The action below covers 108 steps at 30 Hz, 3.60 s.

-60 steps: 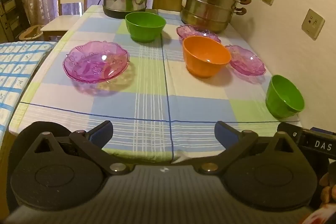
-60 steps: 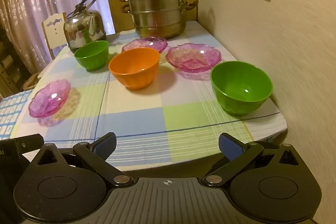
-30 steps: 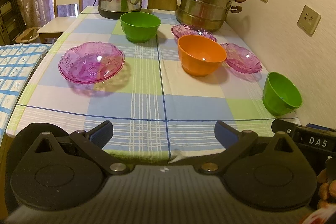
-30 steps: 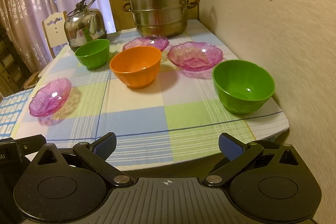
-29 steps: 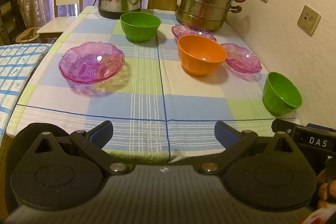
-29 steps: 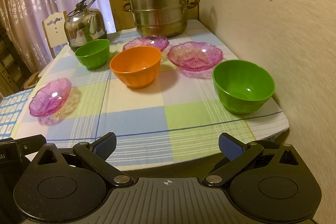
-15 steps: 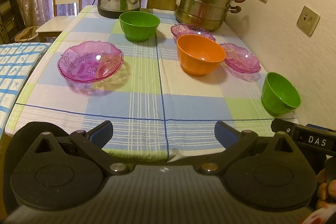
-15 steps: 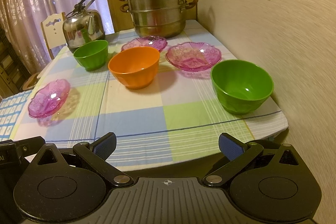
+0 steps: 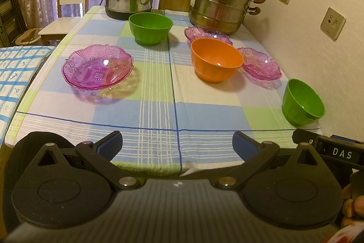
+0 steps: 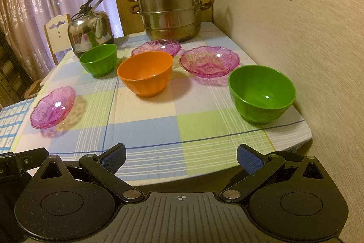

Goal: Organize plates and bowls

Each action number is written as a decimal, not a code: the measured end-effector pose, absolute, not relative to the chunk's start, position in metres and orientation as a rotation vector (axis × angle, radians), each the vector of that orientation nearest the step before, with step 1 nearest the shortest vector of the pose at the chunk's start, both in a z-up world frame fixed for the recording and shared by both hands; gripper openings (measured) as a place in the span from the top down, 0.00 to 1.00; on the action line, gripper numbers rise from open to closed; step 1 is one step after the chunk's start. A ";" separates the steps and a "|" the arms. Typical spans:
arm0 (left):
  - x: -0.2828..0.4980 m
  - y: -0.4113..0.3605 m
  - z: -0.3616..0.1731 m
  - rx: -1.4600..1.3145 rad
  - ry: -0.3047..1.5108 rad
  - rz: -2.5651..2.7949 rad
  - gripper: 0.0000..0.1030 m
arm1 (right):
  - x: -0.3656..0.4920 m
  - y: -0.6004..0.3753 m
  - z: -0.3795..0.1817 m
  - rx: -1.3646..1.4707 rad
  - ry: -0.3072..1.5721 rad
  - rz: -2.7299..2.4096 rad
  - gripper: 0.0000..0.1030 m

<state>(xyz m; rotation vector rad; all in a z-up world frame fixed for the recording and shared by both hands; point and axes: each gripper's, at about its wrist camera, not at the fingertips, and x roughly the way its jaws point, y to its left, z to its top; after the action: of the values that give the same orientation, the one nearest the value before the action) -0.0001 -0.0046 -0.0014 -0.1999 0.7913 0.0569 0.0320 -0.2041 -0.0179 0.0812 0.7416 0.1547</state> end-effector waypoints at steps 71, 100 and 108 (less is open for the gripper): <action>0.120 0.232 -0.042 -0.358 0.781 0.245 0.08 | 0.225 0.003 -0.051 0.048 0.816 0.591 0.17; 0.169 0.262 -0.095 -0.338 0.866 0.253 0.87 | 0.280 0.061 -0.112 0.086 1.001 0.686 0.81; 0.166 0.257 -0.090 -0.320 0.877 0.253 0.90 | 0.276 0.062 -0.105 0.077 0.995 0.683 0.90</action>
<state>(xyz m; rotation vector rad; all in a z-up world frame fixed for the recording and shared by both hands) 0.1662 0.2574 -0.0898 -0.3196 0.8767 0.2531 0.2761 0.0616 -0.1048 0.0770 0.9950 0.6830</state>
